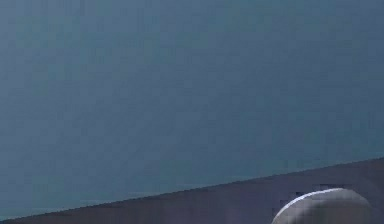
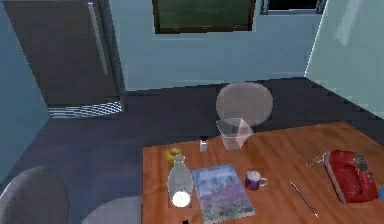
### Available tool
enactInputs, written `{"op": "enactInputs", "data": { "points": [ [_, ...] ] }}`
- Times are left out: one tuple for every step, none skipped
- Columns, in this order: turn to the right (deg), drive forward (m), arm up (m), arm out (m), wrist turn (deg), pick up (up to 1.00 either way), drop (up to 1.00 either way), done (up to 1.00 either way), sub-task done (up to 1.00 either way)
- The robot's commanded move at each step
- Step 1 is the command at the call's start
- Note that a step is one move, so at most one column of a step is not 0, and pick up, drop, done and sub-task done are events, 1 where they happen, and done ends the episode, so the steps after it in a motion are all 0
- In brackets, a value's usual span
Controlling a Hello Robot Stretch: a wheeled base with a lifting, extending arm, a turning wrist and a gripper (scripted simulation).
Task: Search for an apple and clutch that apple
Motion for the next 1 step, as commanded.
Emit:
{"op": "enactInputs", "data": {
  "points": [
    [-3.0,0.00,0.00,0.00,0.0,0.00,0.00,0.00,0.00]
  ]
}}
